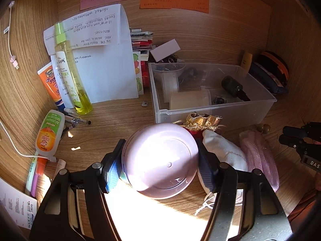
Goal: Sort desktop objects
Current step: 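Grasp the small amber glass block with the right tool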
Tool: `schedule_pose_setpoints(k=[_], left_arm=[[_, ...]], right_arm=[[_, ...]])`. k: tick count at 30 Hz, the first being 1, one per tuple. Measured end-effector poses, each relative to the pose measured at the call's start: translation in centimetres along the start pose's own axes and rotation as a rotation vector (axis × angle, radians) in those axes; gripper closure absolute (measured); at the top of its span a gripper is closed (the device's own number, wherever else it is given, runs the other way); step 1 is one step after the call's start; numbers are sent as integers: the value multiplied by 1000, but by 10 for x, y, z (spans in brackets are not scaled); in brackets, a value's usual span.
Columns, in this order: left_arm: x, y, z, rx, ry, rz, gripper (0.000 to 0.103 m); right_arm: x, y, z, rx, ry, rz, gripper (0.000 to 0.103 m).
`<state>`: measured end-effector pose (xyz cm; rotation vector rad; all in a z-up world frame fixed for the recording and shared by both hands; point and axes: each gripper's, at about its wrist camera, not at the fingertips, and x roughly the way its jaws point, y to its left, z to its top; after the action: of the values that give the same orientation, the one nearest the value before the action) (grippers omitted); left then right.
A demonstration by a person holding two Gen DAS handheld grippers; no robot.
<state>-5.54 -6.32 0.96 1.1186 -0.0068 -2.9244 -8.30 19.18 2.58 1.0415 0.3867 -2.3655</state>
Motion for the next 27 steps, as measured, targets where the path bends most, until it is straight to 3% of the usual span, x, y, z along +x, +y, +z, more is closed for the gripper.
schedule_pose_setpoints(k=[13,18,27], left_arm=[[-11,-15,9,8,-40,-71,37],[-11,-28,15,23,-53,-100,37],[-7,-53,35,57,-82,-138,37]], right_arm=[[14,-14,-12,35,65,-7,82],[25,-27,-10,75,74,-52,68],[46,-43,0,95,102,-67,67]])
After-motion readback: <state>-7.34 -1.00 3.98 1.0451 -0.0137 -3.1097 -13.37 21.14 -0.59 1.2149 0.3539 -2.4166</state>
